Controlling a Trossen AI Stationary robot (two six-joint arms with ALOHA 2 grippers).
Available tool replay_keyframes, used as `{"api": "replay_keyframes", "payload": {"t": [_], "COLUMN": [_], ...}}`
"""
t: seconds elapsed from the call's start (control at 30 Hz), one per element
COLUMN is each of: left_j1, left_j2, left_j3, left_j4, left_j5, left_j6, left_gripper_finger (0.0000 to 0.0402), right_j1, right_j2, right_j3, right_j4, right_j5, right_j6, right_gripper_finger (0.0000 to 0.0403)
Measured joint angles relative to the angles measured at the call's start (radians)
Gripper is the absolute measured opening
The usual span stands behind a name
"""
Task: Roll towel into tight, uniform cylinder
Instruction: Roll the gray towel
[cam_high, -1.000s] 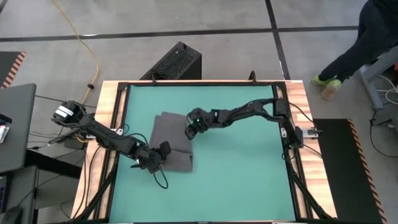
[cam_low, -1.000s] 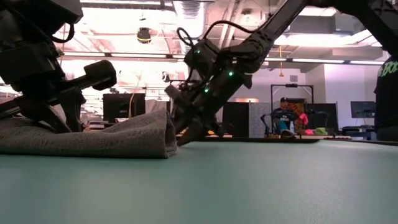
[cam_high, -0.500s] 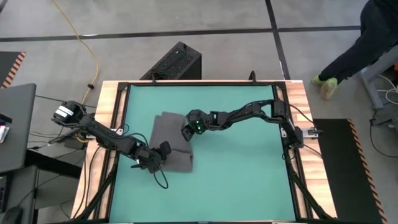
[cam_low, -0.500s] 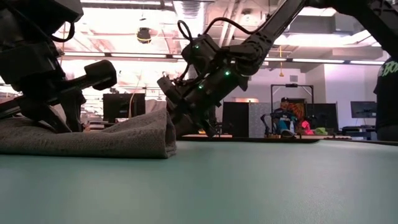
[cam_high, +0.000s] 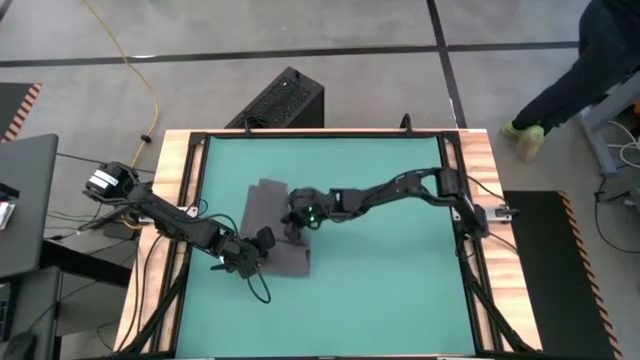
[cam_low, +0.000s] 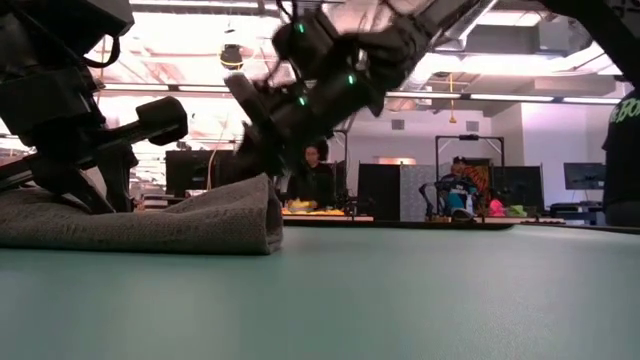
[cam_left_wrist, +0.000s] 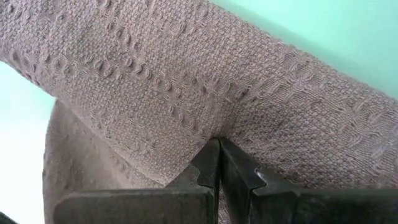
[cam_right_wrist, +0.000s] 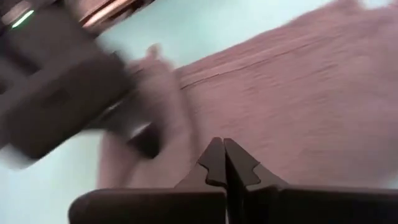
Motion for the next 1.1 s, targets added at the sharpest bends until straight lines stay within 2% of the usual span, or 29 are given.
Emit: {"api": "replay_keyframes", "payload": {"t": [0.1, 0.23, 0.27, 0.4, 0.43, 0.47, 0.67, 0.87, 1.1], "left_j1": [0.0, -0.001, -0.001, -0.001, -0.001, -0.001, 0.0, 0.0, 0.0], "left_j2": [0.0, 0.0, 0.0, 0.0, 0.0, 0.0, 0.0, 0.0, 0.0], "left_j3": [0.0, 0.0, 0.0, 0.0, 0.0, 0.0, 0.0, 0.0, 0.0], "left_j4": [0.0, -0.004, -0.005, -0.008, -0.008, -0.008, -0.008, -0.008, -0.008], "left_j5": [-0.007, -0.041, -0.045, -0.043, -0.041, -0.038, -0.037, -0.038, -0.037], "left_j6": [0.0, 0.002, 0.005, -0.003, -0.017, -0.029, -0.06, -0.062, -0.062], "left_gripper_finger": [0.0, 0.0, 0.0, 0.0, 0.0, 0.0, 0.0, 0.0, 0.0], "right_j1": [0.046, 0.102, 0.115, 0.149, 0.144, 0.13, 0.024, -0.027, -0.041], "right_j2": [-0.001, -0.001, -0.001, -0.007, -0.012, -0.016, -0.015, -0.015, 0.014], "right_j3": [0.036, 0.038, 0.038, 0.037, 0.036, 0.037, 0.039, 0.039, 0.038], "right_j4": [-0.069, -0.118, -0.15, -0.331, -0.361, -0.37, -0.308, -0.326, -0.298], "right_j5": [0.003, 0.067, 0.132, 0.545, 0.598, 0.606, 0.25, 0.233, 0.24], "right_j6": [-0.039, -0.091, -0.105, -0.123, -0.118, -0.101, 0.013, 0.045, 0.053], "right_gripper_finger": [0.0007, 0.0011, 0.0011, 0.0019, 0.0025, 0.0033, 0.012, 0.0191, 0.0203]}}
